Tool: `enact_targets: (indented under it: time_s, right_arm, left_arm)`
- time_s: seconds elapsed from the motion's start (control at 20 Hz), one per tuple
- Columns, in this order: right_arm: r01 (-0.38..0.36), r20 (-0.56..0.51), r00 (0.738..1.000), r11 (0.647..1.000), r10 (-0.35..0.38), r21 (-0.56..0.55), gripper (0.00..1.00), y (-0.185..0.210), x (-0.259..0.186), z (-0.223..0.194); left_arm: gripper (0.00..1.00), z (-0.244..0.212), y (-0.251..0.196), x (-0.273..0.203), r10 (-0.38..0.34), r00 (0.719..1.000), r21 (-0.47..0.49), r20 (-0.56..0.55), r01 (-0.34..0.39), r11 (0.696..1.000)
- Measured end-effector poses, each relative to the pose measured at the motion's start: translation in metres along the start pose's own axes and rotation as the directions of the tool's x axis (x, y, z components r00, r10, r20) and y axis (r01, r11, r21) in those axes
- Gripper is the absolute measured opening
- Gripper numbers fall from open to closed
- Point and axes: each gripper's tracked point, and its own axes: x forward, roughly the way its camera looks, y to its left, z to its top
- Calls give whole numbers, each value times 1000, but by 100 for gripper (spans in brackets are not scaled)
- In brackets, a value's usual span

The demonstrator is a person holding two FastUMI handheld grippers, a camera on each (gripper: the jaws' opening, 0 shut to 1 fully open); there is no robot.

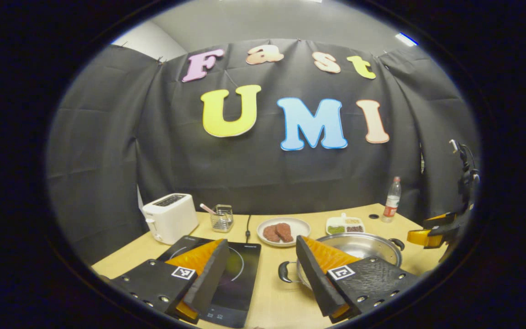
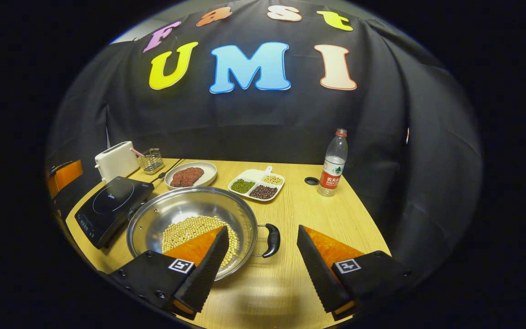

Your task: First push the handle of the pot to place it horizontally, then grasp the pot with both hands and set it on the induction cooktop.

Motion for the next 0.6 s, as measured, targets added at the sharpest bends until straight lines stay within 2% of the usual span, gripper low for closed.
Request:
enact_targets:
  time_s: [0.1, 0.3, 0.6]
  right_arm:
    - [-3, -8, 1000, 1000, 3, 1, 96, 1, 3, -3]
    - [-9, -19, 1000, 1000, 8, -7, 96, 2, 9, -6]
    - [-12, -57, 998, 1000, 11, -12, 96, -2, 26, -15]
  left_arm:
    - [87, -7, -8, 14, -35, 999, -3, -31, 35, 999]
    - [89, -22, -21, 38, -66, 995, -8, -70, 65, 998]
    - [87, -55, -39, 73, -115, 982, -18, -153, 113, 993]
